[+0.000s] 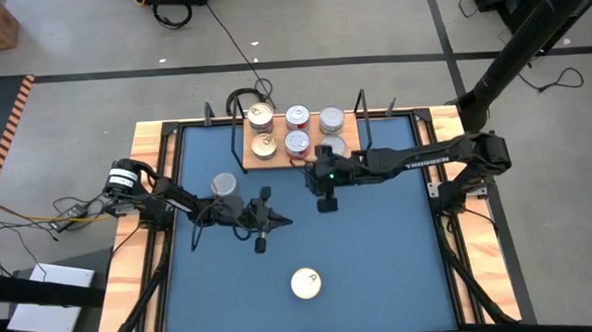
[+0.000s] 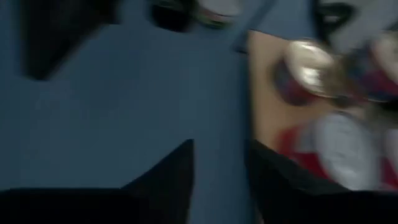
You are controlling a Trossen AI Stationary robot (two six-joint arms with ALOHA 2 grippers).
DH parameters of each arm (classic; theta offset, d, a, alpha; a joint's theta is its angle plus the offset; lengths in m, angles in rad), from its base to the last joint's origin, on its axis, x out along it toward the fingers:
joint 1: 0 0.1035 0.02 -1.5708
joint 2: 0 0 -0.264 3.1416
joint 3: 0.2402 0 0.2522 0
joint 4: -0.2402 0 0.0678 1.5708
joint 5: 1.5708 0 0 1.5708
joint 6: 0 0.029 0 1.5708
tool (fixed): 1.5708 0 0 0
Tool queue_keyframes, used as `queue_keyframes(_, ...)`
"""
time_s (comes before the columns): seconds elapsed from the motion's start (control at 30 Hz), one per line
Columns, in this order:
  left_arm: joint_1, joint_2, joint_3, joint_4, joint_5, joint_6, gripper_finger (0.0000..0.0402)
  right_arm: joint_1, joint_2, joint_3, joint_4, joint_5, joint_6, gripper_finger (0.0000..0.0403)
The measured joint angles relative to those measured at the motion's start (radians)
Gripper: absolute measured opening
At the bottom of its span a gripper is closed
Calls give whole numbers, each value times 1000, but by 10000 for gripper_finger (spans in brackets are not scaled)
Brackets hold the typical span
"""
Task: Stack canned seafood by type on shelf
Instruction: Stack the blue tuna can on the bottom blue tuna can on the shelf
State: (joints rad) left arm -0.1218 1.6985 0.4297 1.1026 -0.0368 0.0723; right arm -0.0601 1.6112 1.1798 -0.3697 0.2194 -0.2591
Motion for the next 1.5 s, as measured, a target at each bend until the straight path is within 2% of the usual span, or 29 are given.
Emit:
queue_keyframes(0.1,-18,0,5,4,11,5,1,38,4,-25,18,-78,30,98)
queue_keyframes(0.2,-48,-2,26,-25,15,31,1,74,4,-93,109,-144,65,30)
queue_keyframes(0.27,-69,-2,43,-55,16,48,1,100,4,-147,189,-161,72,10)
queue_keyframes(0.4,-112,-2,86,-149,16,55,1,127,2,-252,332,-164,124,16)
queue_keyframes(0.63,-178,-3,201,-355,16,60,1,199,2,-390,471,-199,290,9)
queue_keyframes(0.93,-237,-3,459,-842,16,106,1,317,1,-411,610,-212,355,4)
queue_keyframes(1.07,-262,-4,489,-861,16,128,1,351,18,-411,660,-275,389,4)
queue_keyframes(1.3,-363,-4,490,-862,-1,164,2,398,65,-411,736,-283,397,5)
queue_keyframes(1.5,-462,-4,491,-862,-177,153,19,422,66,-411,743,-249,397,5)
